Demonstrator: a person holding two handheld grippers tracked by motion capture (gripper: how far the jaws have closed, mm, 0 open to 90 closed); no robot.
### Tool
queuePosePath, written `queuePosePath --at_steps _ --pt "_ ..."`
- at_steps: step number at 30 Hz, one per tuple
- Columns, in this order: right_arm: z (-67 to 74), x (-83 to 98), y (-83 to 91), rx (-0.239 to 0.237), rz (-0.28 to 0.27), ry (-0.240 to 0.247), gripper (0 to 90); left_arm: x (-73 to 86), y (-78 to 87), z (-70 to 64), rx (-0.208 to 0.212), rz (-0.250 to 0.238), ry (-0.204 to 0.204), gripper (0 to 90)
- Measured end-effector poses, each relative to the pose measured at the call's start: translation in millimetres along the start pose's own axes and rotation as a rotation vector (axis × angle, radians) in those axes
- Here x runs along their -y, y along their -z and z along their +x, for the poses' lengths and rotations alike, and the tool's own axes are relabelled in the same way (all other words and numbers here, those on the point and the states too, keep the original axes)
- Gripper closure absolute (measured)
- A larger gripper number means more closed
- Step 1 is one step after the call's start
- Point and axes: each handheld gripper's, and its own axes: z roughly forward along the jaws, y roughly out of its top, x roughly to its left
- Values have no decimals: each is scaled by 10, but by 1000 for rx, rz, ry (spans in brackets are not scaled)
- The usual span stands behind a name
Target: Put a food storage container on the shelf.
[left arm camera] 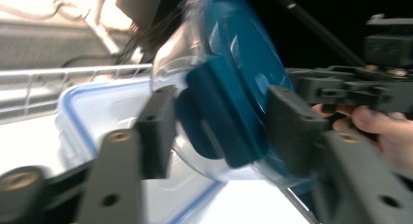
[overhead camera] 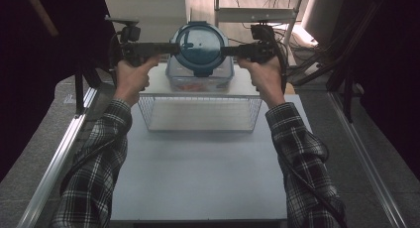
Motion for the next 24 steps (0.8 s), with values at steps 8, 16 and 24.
queuePosePath --at_steps 8,16,24 --pt "-7 -22 -74 -5 -37 -16 546 -68 -54 17 -124 -38 -79 471" --pt "-42 60 43 -23 -75 -3 542 34 97 -170 -200 -80 -184 473" --pt "-89 229 193 -45 -84 41 560 337 241 -146 -112 -71 -181 452"
